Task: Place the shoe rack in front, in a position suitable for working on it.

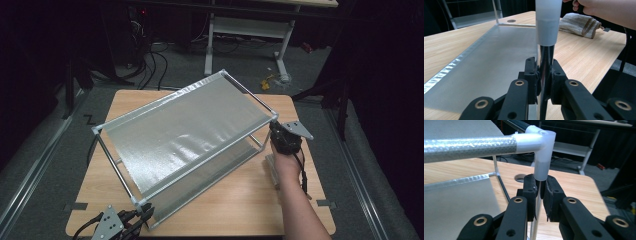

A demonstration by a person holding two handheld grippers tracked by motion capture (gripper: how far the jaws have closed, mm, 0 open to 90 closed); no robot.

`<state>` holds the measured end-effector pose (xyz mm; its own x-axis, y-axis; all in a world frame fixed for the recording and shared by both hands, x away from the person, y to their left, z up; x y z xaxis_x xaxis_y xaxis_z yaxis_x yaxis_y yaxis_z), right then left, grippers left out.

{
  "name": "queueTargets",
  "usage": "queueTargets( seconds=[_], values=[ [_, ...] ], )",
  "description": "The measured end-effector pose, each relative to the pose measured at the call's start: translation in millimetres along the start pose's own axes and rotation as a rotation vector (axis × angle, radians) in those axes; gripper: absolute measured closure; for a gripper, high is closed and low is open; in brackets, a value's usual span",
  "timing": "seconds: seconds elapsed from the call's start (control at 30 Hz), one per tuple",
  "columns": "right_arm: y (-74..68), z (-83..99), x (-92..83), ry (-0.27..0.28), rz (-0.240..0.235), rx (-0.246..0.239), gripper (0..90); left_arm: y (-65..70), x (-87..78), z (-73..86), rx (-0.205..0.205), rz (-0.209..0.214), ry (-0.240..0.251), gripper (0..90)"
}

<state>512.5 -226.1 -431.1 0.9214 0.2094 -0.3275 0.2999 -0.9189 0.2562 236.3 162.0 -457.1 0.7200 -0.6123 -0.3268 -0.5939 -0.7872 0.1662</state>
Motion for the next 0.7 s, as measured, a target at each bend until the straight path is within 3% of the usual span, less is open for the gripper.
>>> queueTargets(
  seconds=[0.37, 0.4, 0.43, 0.53, 0.6, 0.7],
  values=[
    [57.6, 18.1, -9.5, -0.036, 0.102, 0.019, 80.2, 20.9, 49.0, -14.4, 0.019, 0.062, -0.013, 80.0],
    [63.6, 19.8, -9.8, -0.037, 0.099, 0.025, 76.6, 21.9, 52.6, -15.6, 0.018, 0.064, -0.013, 80.0],
    [63.6, 19.8, -9.8, -0.037, 0.099, 0.025, 76.6, 22.2, 55.5, -16.4, 0.018, 0.064, -0.012, 80.0],
    [67.3, 22.1, -13.7, -0.032, 0.092, 0.029, 64.7, 20.3, 62.0, -18.8, 0.010, 0.059, -0.004, 80.0],
    [66.6, 23.5, -21.9, -0.021, 0.088, 0.043, 58.9, 20.7, 64.8, -19.5, 0.008, 0.065, 0.001, 80.0],
    [61.2, 26.4, -41.6, 0.014, 0.072, 0.054, 56.8, 21.0, 67.3, -18.9, 0.002, 0.064, 0.005, 79.3]
  ],
)
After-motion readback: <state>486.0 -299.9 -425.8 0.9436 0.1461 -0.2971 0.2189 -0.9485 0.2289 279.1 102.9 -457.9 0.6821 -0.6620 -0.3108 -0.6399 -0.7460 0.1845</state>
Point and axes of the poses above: each handheld gripper's, and its own axes: x roughly forward along the jaws, z roughly out of its underside, y roughly to its right, the point moved 7 cm from there along x, roughly forward along the jaws, and after that the axes turned 11 degrees about -x, right-handed, at the moved point
